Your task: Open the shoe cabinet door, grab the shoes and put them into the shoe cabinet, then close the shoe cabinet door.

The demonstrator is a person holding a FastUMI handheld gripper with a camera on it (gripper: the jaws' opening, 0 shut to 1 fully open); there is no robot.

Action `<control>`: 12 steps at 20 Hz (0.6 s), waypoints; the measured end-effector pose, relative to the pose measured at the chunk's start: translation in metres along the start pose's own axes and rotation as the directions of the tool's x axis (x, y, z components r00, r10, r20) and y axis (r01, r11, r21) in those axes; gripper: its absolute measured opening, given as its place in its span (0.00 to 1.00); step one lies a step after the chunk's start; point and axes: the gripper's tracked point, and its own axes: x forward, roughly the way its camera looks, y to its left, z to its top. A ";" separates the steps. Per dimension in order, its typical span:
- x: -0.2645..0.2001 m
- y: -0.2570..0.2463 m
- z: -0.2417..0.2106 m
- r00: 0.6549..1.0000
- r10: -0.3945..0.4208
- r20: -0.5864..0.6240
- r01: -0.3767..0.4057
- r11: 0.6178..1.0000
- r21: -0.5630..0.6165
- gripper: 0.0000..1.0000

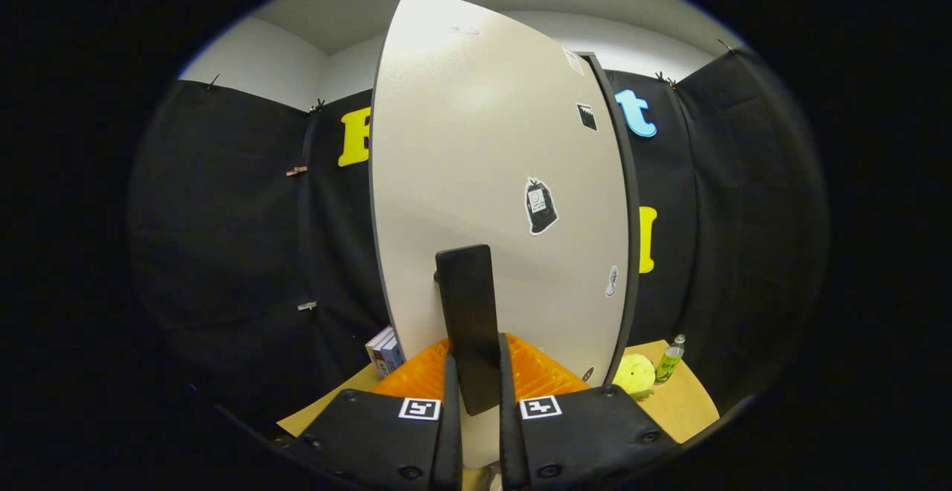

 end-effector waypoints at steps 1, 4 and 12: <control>-0.005 -0.005 0.001 1.000 -0.004 0.001 0.004 1.000 0.010 0.24; -0.017 -0.021 0.003 1.000 -0.030 0.004 0.029 0.999 0.023 0.24; -0.048 -0.071 0.010 0.989 -0.151 0.006 0.151 0.988 0.025 0.23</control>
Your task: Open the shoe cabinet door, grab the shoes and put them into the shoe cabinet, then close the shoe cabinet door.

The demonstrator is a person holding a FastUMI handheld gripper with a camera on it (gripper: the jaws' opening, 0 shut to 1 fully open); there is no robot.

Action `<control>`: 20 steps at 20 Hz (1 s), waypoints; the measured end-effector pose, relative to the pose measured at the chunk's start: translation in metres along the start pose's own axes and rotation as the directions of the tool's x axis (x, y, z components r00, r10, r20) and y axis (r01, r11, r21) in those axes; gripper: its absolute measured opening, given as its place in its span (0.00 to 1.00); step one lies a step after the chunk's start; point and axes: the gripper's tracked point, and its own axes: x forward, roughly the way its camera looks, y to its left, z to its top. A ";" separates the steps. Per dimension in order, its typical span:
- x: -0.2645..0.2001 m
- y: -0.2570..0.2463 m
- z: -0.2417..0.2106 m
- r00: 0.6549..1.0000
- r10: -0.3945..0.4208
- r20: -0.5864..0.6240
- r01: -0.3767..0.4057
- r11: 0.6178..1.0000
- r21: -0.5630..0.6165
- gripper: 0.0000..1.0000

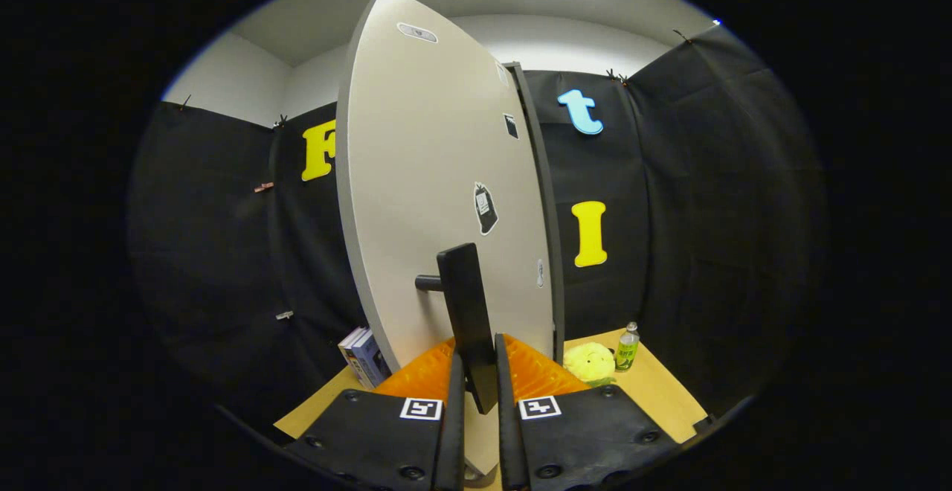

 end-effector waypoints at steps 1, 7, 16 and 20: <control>-0.003 -0.005 0.001 1.000 -0.013 0.002 0.013 1.000 -0.012 0.21; -0.008 -0.028 0.007 1.000 0.000 -0.031 -0.001 0.998 -0.057 0.18; -0.016 -0.074 0.016 0.999 -0.024 -0.027 0.023 0.999 -0.026 0.18; -0.015 -0.087 0.020 0.999 -0.042 -0.019 0.041 0.999 -0.033 0.17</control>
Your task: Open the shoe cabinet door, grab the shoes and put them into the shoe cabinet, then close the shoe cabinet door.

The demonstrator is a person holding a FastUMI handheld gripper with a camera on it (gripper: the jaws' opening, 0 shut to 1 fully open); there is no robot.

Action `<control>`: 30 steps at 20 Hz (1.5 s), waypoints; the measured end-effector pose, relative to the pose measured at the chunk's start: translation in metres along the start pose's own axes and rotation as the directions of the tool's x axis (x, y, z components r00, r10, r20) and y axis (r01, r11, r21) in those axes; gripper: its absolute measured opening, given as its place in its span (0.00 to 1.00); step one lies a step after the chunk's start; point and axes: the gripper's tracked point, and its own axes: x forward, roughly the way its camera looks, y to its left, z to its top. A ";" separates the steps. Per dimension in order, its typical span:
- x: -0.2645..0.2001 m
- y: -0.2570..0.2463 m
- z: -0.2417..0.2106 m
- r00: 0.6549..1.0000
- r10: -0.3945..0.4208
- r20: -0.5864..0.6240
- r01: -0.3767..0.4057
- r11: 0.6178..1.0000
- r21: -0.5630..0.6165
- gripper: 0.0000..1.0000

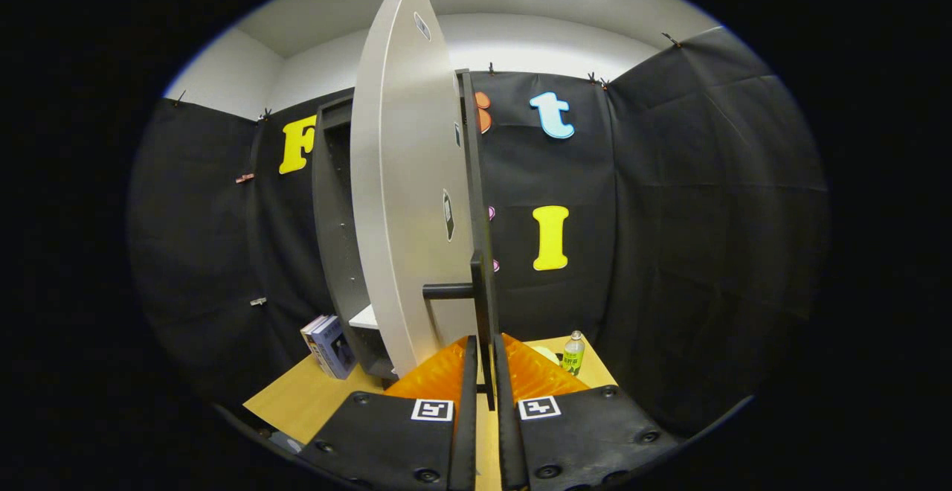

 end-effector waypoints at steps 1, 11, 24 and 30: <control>-0.001 0.001 0.001 1.000 0.016 0.004 -0.016 1.000 0.014 0.17; -0.024 -0.002 -0.003 1.000 0.004 0.008 -0.004 1.000 0.021 0.17; -0.091 0.087 -0.111 0.946 0.213 -0.244 -0.220 0.976 -0.001 0.93; -0.070 0.140 -0.184 0.871 0.302 -0.387 -0.305 0.951 0.055 0.99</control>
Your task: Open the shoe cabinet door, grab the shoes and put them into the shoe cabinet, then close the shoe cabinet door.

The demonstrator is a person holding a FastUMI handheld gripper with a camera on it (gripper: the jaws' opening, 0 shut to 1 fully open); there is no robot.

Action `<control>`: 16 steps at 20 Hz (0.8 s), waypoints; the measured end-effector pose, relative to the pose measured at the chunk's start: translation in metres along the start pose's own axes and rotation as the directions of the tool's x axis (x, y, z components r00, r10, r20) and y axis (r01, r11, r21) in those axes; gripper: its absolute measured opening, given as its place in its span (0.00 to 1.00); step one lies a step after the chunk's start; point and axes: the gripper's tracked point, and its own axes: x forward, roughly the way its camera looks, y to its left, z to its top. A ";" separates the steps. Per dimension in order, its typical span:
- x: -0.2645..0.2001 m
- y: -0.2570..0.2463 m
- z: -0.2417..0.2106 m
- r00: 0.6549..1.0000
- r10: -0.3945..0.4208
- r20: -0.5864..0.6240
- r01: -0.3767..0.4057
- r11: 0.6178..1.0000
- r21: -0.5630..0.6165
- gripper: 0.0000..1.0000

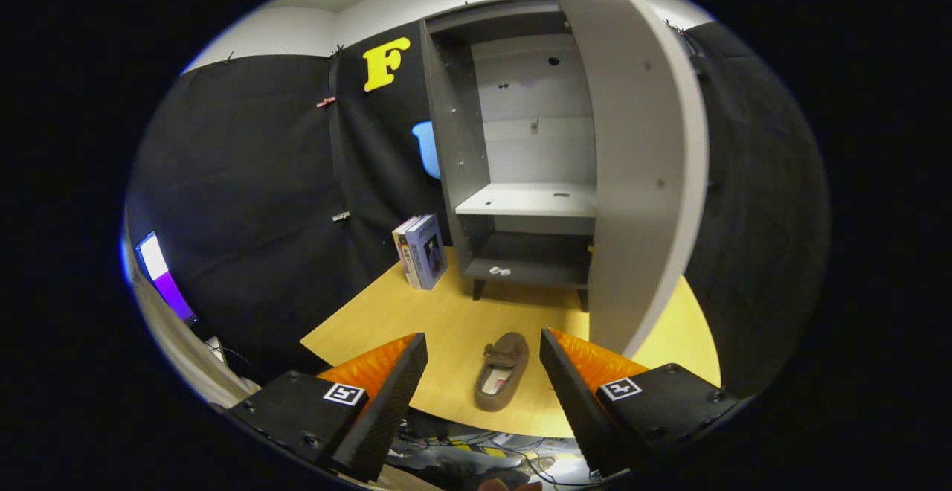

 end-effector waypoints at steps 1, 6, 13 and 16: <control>0.012 0.005 -0.009 1.000 0.010 -0.029 -0.010 1.000 0.017 0.99; 0.083 0.011 -0.069 0.990 -0.011 -0.141 0.019 0.998 0.059 0.99; 0.167 -0.012 -0.161 0.958 -0.089 -0.273 0.135 0.979 0.153 0.99; 0.194 -0.027 -0.190 0.945 -0.133 -0.300 0.181 0.974 0.139 0.98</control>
